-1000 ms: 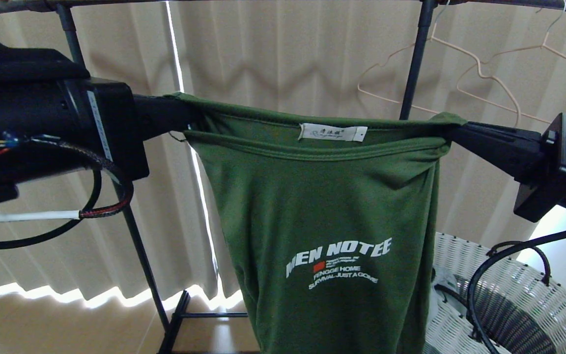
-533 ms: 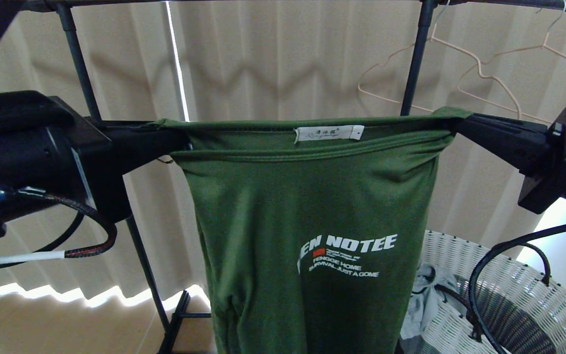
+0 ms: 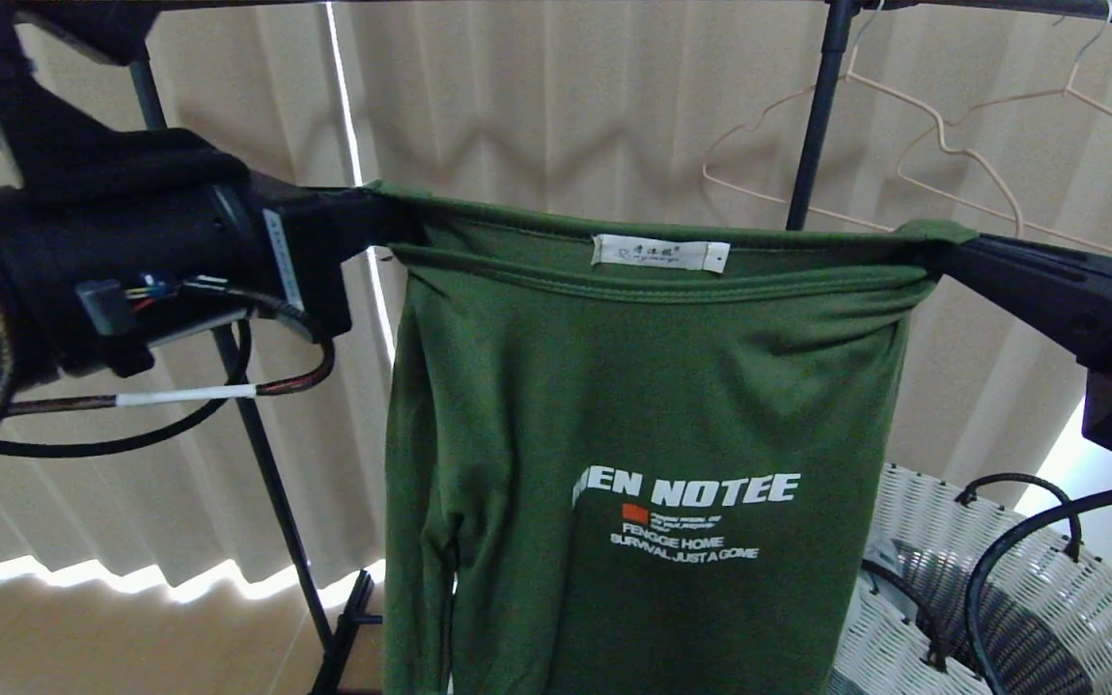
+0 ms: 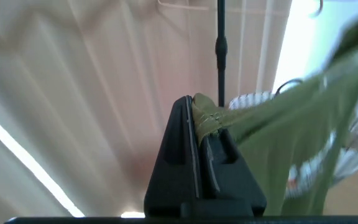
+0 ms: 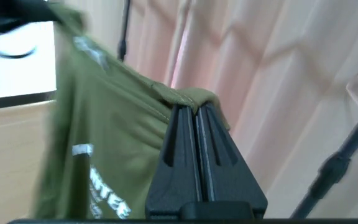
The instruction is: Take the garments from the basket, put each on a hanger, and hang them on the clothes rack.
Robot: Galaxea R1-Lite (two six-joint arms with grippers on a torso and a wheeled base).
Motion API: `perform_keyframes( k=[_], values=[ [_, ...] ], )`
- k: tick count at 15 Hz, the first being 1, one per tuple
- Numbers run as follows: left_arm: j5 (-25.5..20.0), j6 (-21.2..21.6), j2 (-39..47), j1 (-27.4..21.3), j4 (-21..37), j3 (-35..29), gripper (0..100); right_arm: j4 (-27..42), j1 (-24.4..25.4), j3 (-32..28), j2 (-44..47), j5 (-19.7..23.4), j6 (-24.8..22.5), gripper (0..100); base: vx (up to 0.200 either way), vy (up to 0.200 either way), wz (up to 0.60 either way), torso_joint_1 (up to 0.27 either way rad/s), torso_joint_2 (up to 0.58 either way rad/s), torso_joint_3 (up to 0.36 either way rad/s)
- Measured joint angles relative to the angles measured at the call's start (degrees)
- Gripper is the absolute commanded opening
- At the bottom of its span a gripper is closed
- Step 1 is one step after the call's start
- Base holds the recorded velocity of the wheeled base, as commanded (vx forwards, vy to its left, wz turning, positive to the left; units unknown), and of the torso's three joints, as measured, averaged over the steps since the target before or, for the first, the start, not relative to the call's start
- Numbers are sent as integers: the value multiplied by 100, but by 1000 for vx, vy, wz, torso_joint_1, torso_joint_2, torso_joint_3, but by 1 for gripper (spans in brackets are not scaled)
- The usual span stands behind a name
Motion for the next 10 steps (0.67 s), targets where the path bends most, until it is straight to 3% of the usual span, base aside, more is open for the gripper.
perform_keyframes(
  k=[3,6,10],
  values=[
    [-16,-352,595,60,-165,-474,0,2,20,179,-106,488,2,0,0,0,0,0,0,0],
    [-205,-397,1157,217,-148,-970,0,2,144,216,-118,514,-1,0,0,0,0,0,0,0],
    [-271,-397,1380,295,-57,-986,0,2,168,216,-32,468,-30,0,0,0,0,0,0,0]
  ],
)
